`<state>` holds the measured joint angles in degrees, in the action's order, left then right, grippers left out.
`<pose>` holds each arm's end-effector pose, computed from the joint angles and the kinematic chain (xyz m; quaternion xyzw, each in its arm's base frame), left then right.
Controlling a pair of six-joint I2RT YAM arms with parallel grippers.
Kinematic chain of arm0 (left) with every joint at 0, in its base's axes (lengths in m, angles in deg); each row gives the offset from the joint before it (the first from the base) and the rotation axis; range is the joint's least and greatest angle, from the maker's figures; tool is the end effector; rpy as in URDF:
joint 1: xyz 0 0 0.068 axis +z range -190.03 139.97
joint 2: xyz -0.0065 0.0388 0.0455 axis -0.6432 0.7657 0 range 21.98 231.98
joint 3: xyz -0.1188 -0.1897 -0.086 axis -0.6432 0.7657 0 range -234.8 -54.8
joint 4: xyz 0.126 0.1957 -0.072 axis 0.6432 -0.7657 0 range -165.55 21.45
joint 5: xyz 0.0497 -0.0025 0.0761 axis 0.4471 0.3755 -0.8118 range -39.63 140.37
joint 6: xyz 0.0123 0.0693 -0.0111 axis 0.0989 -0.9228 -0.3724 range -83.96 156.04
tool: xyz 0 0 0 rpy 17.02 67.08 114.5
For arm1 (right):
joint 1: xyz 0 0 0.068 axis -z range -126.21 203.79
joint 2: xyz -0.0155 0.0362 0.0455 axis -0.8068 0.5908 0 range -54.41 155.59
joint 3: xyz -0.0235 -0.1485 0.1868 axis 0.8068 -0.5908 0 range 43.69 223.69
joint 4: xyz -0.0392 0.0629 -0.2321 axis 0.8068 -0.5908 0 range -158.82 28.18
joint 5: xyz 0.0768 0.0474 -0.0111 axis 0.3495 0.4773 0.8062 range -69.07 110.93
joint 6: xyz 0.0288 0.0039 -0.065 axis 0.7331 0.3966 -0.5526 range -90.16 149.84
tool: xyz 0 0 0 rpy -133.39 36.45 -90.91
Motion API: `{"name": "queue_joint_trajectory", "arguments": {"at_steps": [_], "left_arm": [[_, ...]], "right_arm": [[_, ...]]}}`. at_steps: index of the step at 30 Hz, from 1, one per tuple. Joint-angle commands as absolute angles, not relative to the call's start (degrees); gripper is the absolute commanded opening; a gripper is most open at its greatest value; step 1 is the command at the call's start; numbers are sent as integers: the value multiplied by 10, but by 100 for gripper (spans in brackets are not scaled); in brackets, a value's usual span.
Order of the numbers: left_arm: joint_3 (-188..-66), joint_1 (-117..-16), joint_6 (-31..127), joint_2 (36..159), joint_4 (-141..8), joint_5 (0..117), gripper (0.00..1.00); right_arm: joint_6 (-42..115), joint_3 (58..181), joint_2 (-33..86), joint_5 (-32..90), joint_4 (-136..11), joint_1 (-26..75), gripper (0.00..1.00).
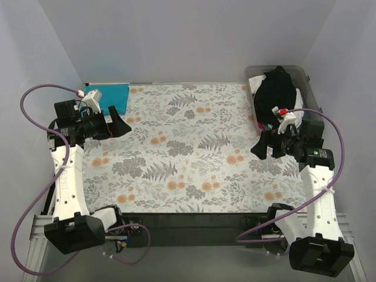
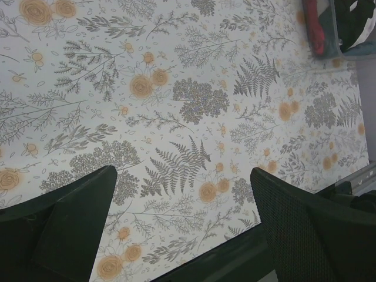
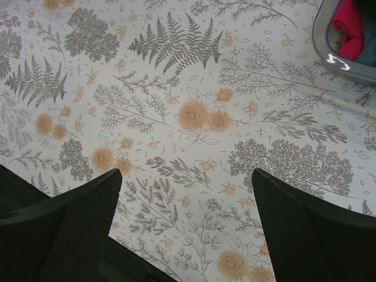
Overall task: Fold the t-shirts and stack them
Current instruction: Grab the tshirt from the pile
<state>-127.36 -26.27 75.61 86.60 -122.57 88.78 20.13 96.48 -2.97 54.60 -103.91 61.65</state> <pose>0.2225 0.0170 0.3252 -0.2832 0.8379 -0.3763 0.2761 0.1969 0.0055 0.2784 -0.1348 0.8680 0.1992 0.4345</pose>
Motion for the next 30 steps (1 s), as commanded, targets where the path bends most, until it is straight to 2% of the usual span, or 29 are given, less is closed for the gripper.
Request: {"name": "queue_joint_trajectory", "arguments": {"at_steps": [1, 4, 14, 18, 26, 30], "left_arm": [[-1276, -262, 741, 860, -1223, 891, 98], [-1307, -262, 739, 886, -1233, 880, 98], [-1351, -262, 746, 947, -1214, 904, 98], [-1349, -261, 740, 961, -1219, 905, 98], [-1339, -262, 737, 947, -1217, 889, 98], [-1341, -262, 715, 941, -1239, 883, 98]], "right_arm": [[180, 1015, -25, 519, -1036, 619, 98], [171, 1110, 29, 475, -1038, 619, 98], [140, 1508, 381, 423, -1078, 620, 98], [153, 1595, 481, 386, -1072, 620, 98], [159, 1626, 612, 293, -962, 623, 98], [153, 1680, 682, 270, -943, 630, 98]]}}
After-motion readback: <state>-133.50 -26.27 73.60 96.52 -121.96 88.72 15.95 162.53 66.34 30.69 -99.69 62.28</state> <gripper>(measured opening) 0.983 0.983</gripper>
